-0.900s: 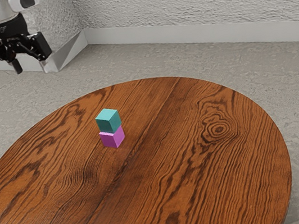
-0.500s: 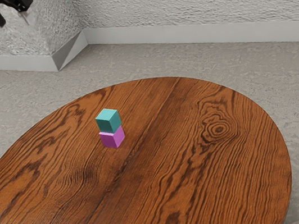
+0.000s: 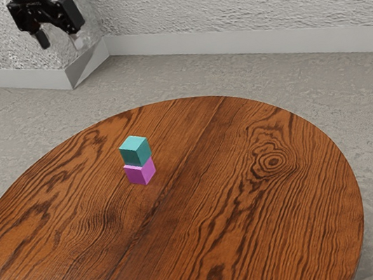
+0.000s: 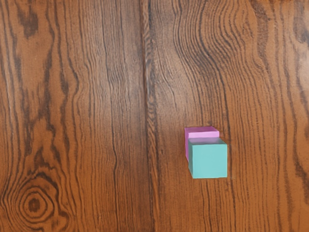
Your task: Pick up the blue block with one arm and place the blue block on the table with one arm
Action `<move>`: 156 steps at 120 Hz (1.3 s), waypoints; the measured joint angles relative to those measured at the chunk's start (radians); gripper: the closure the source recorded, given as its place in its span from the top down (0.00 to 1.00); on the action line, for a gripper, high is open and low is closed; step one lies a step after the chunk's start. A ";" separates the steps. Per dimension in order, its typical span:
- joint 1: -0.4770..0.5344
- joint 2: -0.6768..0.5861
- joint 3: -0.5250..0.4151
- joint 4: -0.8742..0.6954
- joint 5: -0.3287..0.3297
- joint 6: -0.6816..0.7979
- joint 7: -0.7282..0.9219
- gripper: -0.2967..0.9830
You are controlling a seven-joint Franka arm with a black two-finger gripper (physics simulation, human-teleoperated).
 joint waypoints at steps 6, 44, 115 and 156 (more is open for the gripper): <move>0.077 0.027 0.002 -0.001 0.001 0.028 0.000 0.77; 0.142 0.355 0.003 0.002 0.004 0.259 0.002 0.77; 0.110 0.633 0.023 0.038 0.000 0.516 -0.010 0.77; 0.114 0.547 0.018 -0.155 -0.001 0.606 -0.014 0.77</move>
